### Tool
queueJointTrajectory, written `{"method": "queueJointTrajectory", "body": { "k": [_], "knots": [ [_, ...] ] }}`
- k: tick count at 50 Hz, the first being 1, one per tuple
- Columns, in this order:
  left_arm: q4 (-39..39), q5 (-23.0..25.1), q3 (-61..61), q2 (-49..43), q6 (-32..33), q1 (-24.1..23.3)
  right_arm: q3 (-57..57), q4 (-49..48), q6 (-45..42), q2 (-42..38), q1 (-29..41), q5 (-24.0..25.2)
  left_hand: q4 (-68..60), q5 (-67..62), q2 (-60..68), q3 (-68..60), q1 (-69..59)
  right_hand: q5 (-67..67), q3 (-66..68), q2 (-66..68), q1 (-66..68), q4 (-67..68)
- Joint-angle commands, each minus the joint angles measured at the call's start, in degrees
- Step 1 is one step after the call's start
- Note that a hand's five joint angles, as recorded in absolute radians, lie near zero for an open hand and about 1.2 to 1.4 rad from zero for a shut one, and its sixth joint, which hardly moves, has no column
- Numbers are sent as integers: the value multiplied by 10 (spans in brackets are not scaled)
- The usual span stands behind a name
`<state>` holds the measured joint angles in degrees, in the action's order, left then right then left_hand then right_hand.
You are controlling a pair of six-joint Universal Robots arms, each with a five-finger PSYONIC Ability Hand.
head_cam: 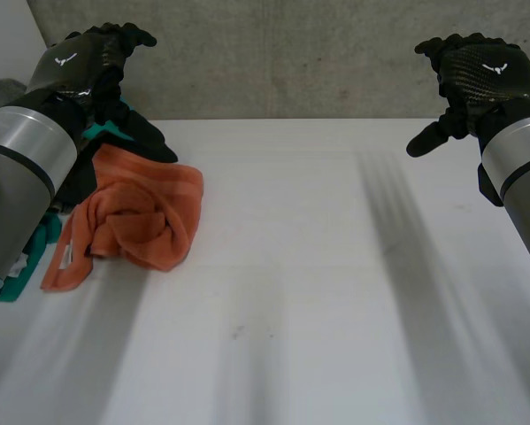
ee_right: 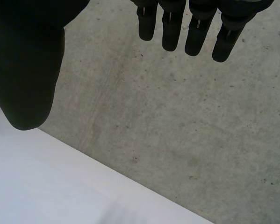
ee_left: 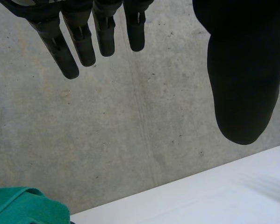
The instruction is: Fold the laundry.
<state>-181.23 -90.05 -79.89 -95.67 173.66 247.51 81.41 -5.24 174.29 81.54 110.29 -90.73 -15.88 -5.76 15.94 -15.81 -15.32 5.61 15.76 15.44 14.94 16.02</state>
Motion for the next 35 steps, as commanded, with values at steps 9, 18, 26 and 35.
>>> {"method": "queueJointTrajectory", "body": {
  "k": [9,18,26,35],
  "knots": [
    [-4,8,-8,-19,84,0,6,-3,-1,-1,4,0,59,58,-59,58,53,-56,-58,-54,-49,-60],
    [-41,7,-40,-153,323,12,4,-4,-2,-7,2,2,59,58,-59,58,53,-56,-58,-54,-49,-60],
    [-149,11,-49,-275,437,109,6,-4,-11,-13,5,7,53,52,-54,53,48,-56,-58,-54,-49,-60],
    [-180,103,-32,-325,436,114,9,-4,-57,-40,8,6,-422,-423,421,-422,-427,-56,-58,-54,-49,-60]
  ]
}}
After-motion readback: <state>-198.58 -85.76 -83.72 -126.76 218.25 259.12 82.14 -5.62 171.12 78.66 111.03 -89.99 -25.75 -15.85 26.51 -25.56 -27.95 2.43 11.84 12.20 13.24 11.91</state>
